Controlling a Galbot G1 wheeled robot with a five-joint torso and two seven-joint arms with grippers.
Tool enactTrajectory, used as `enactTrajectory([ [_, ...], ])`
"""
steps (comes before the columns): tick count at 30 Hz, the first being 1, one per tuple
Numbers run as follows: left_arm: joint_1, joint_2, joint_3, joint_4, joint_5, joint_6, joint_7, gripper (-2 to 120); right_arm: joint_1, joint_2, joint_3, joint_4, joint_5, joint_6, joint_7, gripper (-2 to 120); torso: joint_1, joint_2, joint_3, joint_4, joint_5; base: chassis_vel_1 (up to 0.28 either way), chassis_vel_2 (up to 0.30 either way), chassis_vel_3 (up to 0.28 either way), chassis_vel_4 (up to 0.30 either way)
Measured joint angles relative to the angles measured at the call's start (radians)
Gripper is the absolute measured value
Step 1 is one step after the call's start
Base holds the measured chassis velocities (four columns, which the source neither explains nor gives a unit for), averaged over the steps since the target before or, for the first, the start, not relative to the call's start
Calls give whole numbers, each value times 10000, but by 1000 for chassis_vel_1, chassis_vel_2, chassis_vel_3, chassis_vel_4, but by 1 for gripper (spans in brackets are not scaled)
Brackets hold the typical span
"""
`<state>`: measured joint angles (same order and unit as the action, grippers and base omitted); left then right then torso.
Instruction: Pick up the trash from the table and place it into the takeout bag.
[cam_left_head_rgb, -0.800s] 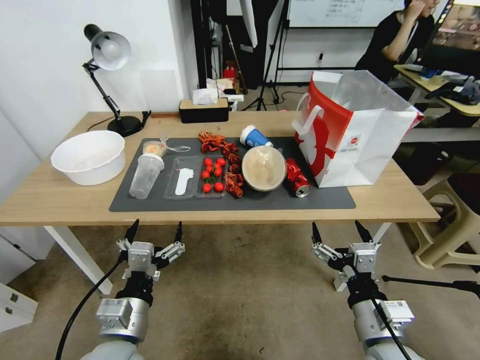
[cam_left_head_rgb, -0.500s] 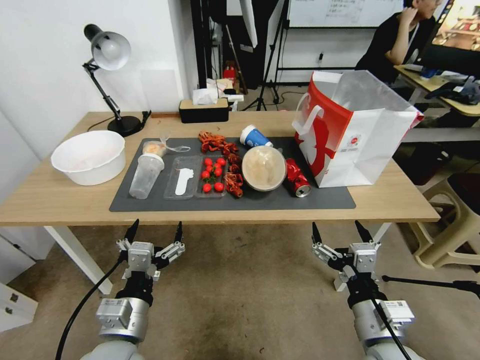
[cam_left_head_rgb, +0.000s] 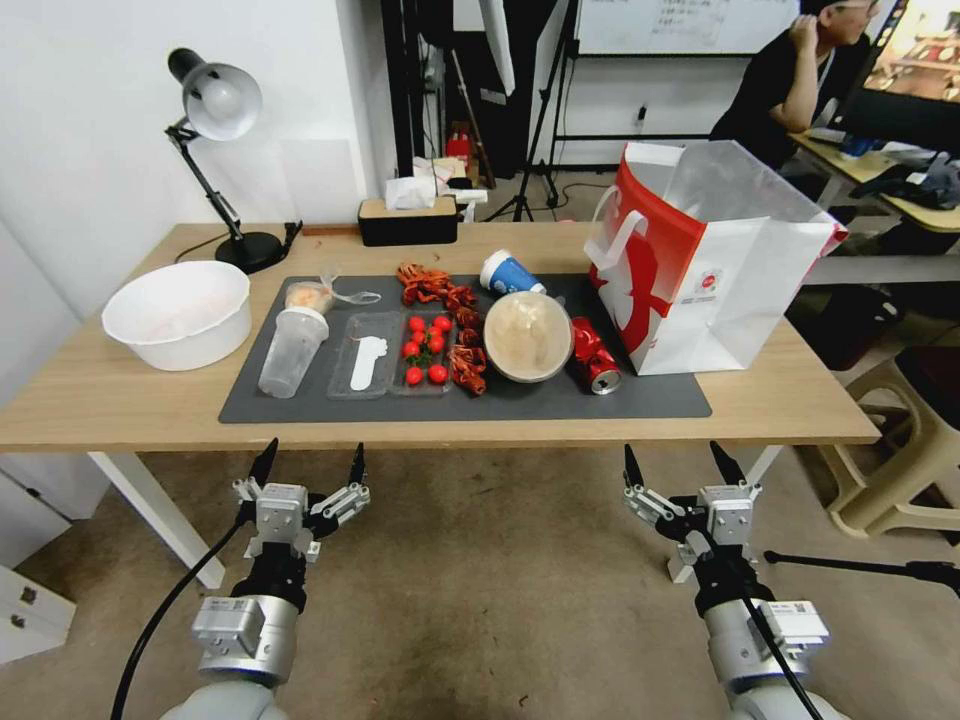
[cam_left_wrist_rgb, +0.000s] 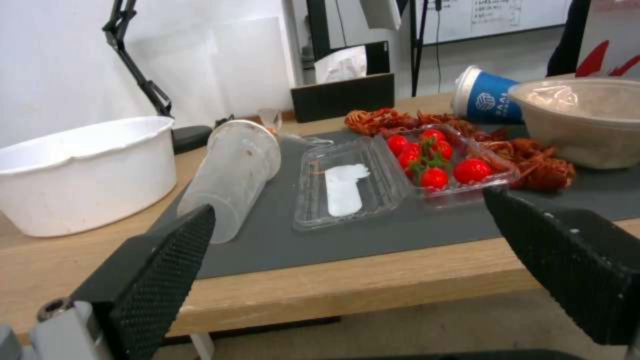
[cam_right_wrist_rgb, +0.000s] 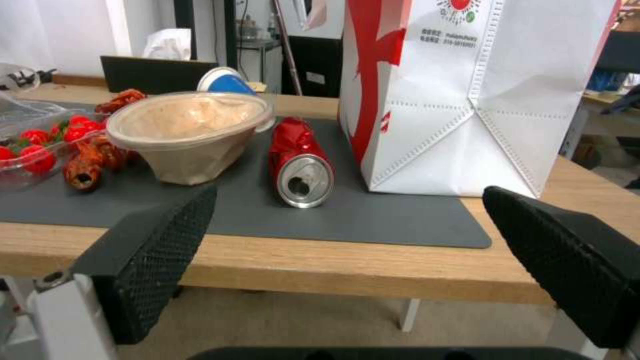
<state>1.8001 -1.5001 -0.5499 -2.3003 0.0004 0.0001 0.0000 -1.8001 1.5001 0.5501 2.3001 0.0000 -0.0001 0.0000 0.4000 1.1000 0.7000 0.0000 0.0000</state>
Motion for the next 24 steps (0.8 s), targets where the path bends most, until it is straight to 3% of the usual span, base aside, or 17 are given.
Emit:
enactTrajectory([
  [6, 13, 74, 57, -90, -197, 151, -247, 100, -20, -28, -3, 98, 17, -222, -60, 100, 0, 0, 0, 0, 0, 0, 0, 0, 0],
  [10, 81, 464, 383, -749, -1214, 1032, -1534, 100, -165, -211, -46, 828, 134, -1633, -511, 100, 0, 0, 0, 0, -1, 0, 0, 0, 0],
  [15, 122, 701, 575, -1132, -1841, 1555, -2305, 100, -239, -337, -65, 1242, 238, -2485, -790, 100, 0, 0, 0, 0, 0, 0, 0, 0, 0],
  [17, 171, 903, 743, -1479, -2372, 1967, -2955, 100, -285, -494, -71, 1605, 384, -3204, -1048, 100, 0, 0, 0, 1, -2, 0, 0, 0, 0],
  [24, 343, 1365, 1135, -2035, -3539, 2846, -4462, 100, -321, -544, -71, 1679, 426, -3371, -1117, 100, 0, 0, 1, 0, -2, 0, 0, 0, 0],
])
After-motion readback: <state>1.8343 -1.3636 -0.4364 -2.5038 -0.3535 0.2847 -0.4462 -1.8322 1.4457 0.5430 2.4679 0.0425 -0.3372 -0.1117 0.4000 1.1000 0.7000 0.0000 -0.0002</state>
